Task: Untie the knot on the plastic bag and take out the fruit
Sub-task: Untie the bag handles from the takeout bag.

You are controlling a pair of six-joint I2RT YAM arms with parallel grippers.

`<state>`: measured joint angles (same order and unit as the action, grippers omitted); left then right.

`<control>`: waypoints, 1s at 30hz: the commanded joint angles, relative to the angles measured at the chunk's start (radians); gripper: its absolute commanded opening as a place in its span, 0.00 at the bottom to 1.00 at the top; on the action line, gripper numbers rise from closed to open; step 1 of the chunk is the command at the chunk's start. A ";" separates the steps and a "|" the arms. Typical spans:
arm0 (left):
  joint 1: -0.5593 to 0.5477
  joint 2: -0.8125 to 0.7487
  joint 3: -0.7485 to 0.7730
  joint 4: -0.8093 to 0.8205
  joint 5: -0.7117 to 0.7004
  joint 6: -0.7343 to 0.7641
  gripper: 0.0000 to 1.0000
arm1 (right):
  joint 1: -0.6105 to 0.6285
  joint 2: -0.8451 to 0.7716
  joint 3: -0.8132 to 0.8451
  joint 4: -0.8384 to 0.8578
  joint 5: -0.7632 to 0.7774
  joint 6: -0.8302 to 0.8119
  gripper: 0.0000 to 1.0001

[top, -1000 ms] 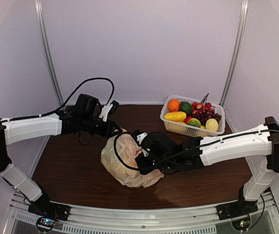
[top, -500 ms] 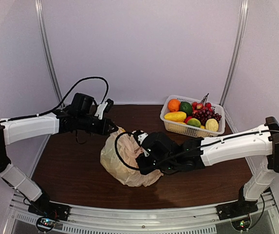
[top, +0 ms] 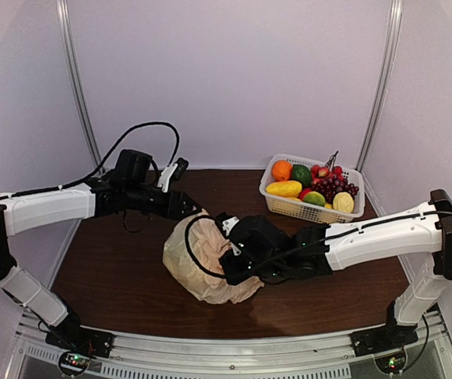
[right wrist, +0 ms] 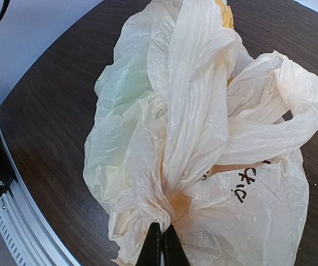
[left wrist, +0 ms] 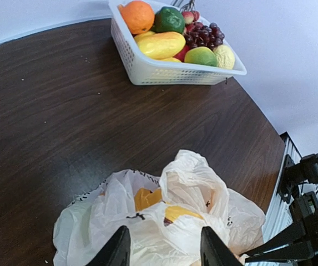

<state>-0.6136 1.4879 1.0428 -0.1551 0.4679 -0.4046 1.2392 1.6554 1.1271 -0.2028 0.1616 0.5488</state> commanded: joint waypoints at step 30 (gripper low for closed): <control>-0.103 0.072 0.000 0.025 -0.031 -0.013 0.00 | 0.010 -0.022 -0.006 -0.016 0.000 -0.003 0.00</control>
<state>-0.7109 1.5803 1.0431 -0.1635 0.4667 -0.4274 1.2392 1.6554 1.1362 -0.2070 0.1616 0.5476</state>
